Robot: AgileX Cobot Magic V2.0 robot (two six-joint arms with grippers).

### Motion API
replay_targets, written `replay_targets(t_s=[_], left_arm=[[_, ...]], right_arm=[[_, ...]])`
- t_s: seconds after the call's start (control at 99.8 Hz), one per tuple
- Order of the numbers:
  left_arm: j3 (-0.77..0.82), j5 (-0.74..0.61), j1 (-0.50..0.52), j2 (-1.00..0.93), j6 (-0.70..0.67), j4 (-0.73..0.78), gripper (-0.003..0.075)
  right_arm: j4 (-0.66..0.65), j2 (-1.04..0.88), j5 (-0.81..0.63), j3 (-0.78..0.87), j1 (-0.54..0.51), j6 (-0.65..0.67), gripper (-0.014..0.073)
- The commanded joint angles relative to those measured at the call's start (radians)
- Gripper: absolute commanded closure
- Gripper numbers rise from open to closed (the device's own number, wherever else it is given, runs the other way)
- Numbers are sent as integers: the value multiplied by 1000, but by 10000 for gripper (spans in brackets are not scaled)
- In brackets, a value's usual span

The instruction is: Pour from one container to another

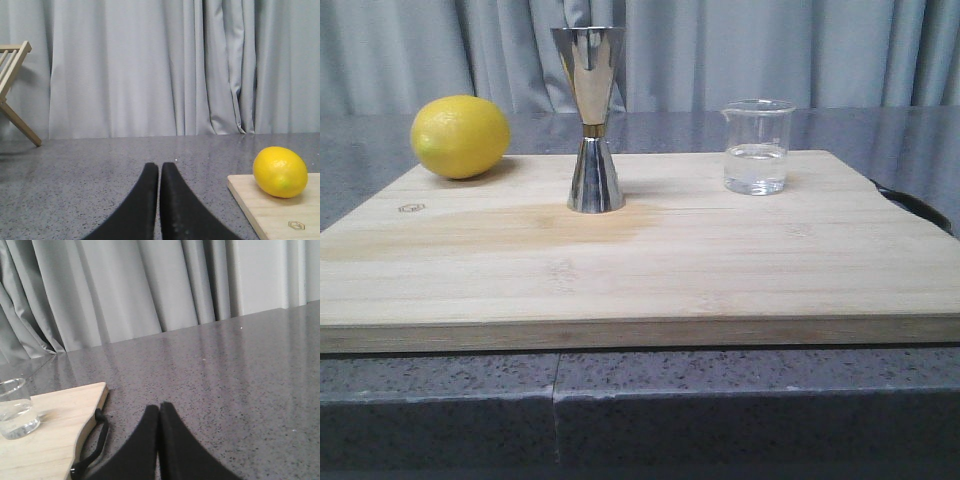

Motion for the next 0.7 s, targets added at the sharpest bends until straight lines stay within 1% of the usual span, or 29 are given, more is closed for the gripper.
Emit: replay_targets(t_s=[0.0,0.441,0.691], left_arm=[[7,-76,1,-24,-4,-8,739],[7,-76,1,-24,-4,-8,739],[7,-78,1,-24,-4,-8,739]], right_arm=[[-3,-22,-70,15,-7,-13,665],[-3,-22,-70,15,-7,-13,665],[-5,-22,-93,15,-7,-13,665]])
